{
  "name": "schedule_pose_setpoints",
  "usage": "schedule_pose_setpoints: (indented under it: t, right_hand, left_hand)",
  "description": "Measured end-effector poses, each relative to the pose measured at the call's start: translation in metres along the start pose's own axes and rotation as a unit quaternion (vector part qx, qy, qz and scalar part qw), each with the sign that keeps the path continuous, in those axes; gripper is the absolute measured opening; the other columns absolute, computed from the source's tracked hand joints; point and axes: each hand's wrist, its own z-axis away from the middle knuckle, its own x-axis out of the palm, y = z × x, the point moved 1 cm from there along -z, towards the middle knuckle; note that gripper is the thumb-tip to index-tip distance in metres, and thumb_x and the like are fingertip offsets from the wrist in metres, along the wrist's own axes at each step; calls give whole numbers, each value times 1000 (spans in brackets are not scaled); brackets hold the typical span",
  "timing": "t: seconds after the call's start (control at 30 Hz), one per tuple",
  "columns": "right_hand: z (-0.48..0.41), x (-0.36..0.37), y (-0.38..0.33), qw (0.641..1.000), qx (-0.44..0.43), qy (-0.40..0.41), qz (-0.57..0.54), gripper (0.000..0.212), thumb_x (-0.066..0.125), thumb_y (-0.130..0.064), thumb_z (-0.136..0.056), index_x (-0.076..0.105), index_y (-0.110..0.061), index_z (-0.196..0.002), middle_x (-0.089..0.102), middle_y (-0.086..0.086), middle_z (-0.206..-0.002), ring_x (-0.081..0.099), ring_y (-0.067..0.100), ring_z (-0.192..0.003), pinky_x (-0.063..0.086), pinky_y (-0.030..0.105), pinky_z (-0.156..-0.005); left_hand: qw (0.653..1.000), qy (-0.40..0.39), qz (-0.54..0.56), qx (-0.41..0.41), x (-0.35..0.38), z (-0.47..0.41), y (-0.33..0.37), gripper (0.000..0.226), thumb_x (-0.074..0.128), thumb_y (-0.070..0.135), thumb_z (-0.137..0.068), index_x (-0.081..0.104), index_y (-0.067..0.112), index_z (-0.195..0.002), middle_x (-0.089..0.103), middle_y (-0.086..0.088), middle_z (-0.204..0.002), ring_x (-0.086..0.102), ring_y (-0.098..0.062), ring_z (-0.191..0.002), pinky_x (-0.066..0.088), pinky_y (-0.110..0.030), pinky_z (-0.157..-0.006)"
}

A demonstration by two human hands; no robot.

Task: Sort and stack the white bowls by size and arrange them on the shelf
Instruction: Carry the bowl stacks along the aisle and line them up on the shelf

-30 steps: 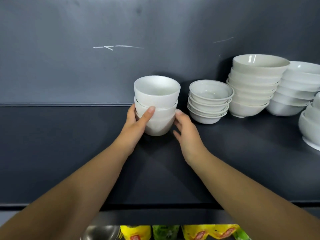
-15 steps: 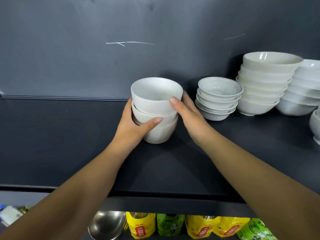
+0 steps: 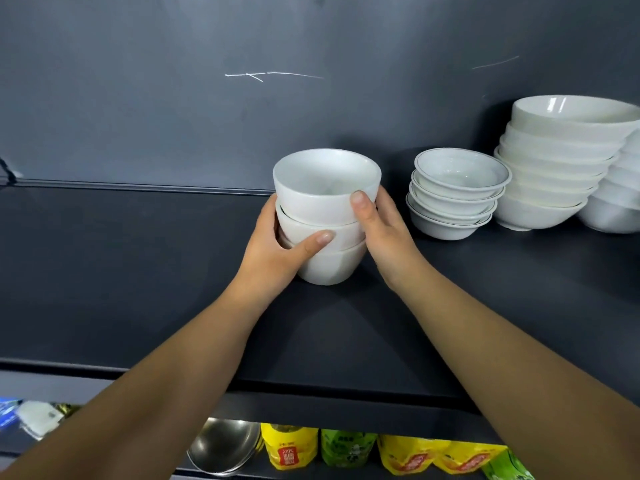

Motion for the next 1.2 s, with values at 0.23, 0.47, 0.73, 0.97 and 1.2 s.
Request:
schedule_pose_setpoints:
  t: [0.23, 0.47, 0.73, 0.97, 1.2]
  right_hand:
    - [3, 8, 2, 998, 13, 5, -63, 91, 51, -79, -66, 46, -16, -132, 53, 2, -134, 47, 14, -126, 33, 41, -110]
    - [0, 6, 11, 997, 12, -35, -71, 108, 65, -79, -49, 40, -15, -132, 54, 2, -130, 52, 14, -120, 40, 38, -105]
    - [18, 31, 5, 987, 22, -121, -99, 101, 72, -77, -39, 47, -22, -121, 61, -2, -118, 57, 11, -111, 44, 33, -98]
    - [56, 126, -24, 963, 0, -223, -152, 60, 65, -49, -52, 49, -29, -107, 64, -13, -102, 63, -2, -93, 49, 19, -79]
    - [125, 291, -65, 919, -16, -328, -217, 53, 66, -48, -54, 51, -27, -101, 64, -14, -96, 63, -5, -83, 51, 16, -71]
  left_hand:
    - [995, -24, 77, -63, 3, 3, -7, 114, 79, 69, -40, 26, 34, -135, 46, 20, -133, 46, 5, -122, 42, -18, -96]
    - [995, -13, 71, -63, 8, 4, -2, 99, 79, 60, -47, 28, 34, -128, 47, 23, -125, 51, 14, -109, 44, -7, -82]
    - [994, 86, 69, -24, -2, 52, 20, 90, 75, 62, -58, 38, 22, -129, 57, 6, -127, 54, -9, -118, 45, -22, -91]
    - [977, 206, 50, 9, -71, 128, 72, 95, 78, 57, -59, 40, 9, -133, 59, -9, -127, 56, -24, -117, 47, -36, -93]
    - [949, 313, -1, 31, -189, 249, 137, 97, 79, 52, -61, 39, 4, -135, 55, -18, -130, 51, -34, -121, 42, -50, -101]
